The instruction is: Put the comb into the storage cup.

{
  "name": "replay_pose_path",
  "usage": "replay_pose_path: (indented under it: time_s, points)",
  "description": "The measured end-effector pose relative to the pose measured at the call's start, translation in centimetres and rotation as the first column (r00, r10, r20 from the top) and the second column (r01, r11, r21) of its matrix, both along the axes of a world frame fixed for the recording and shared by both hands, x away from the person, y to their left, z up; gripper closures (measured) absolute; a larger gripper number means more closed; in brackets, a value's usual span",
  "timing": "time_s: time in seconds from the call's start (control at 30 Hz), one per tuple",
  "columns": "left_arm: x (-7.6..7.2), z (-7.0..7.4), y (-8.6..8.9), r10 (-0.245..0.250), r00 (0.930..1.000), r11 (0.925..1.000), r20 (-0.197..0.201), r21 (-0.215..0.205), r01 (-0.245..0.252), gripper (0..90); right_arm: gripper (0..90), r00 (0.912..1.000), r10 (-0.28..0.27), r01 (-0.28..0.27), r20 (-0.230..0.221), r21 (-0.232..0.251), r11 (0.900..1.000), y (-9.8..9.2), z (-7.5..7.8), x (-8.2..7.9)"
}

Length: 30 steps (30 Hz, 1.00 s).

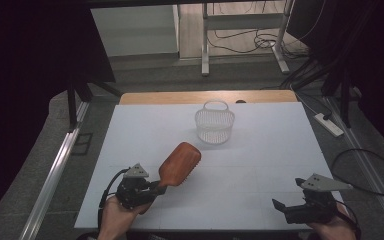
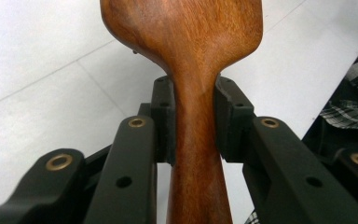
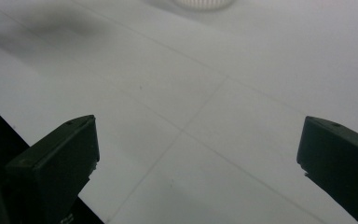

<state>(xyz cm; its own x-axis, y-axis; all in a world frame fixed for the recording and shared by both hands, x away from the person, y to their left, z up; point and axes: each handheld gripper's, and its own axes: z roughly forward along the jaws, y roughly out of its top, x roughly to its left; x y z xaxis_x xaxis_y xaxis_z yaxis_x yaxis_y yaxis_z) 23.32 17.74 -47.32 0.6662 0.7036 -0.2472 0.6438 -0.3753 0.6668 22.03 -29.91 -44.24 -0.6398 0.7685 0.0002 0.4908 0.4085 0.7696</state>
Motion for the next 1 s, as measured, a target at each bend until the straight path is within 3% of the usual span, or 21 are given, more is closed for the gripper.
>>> replay_pose_path:
  time_s: [0.1, 0.23, 0.3, 0.33, 0.5, 0.77, 0.9, 1.0]
  points:
    - [0.0, 0.2, -0.2, -0.005, 0.9998, 1.0, 0.019, -0.005, 0.005, 71.5, 0.0, 0.9988, 0.018, -0.02, 0.046, 0.03, 0.999, 0.4, 0.4, 0.2]
    - [0.2, 0.5, -0.3, -0.017, 0.9995, 0.9994, 0.025, -0.029, 0.018, 71.5, 0.0, 0.9974, 0.036, -0.038, 0.063, 0.037, 0.999, 0.9, 0.6, 0.6]
    - [0.2, 0.5, -0.3, -0.019, 0.9994, 0.9993, 0.029, -0.032, 0.02, 71.5, 0.0, 0.9972, 0.039, -0.041, 0.064, 0.043, 0.998, 1.0, 0.6, 0.7]
    - [0.2, 0.6, -0.4, -0.027, 0.9989, 0.9989, 0.038, -0.036, 0.028, 71.5, 0.0, 0.9972, 0.042, -0.047, 0.062, 0.077, 0.996, 1.1, 0.9, 1.0]
    - [0.3, 0.9, -0.7, -0.037, 0.9979, 0.9978, 0.054, -0.053, 0.04, 71.5, 0.0, 0.997, 0.055, -0.061, 0.055, 0.131, 0.99, 1.4, 1.3, 1.6]
    - [0.4, 1.0, -0.7, -0.057, 0.9966, 0.9937, 0.06, -0.093, 0.063, 71.5, 0.0, 0.9959, 0.076, -0.083, 0.048, 0.142, 0.986, 2.4, 1.7, 2.3]
    - [0.4, 1.2, -0.8, -0.06, 0.9948, 0.9928, 0.082, -0.098, 0.068, 71.5, 0.0, 0.9943, 0.102, -0.106, 0.029, 0.196, 0.975, 3.5, 2.0, 2.8]
    - [0.5, 1.3, -1.0, -0.063, 0.994, 0.9919, 0.09, -0.105, 0.072, 71.5, 0.0, 0.9932, 0.109, -0.115, 0.039, 0.183, 0.976, 4.2, 2.1, 3.1]
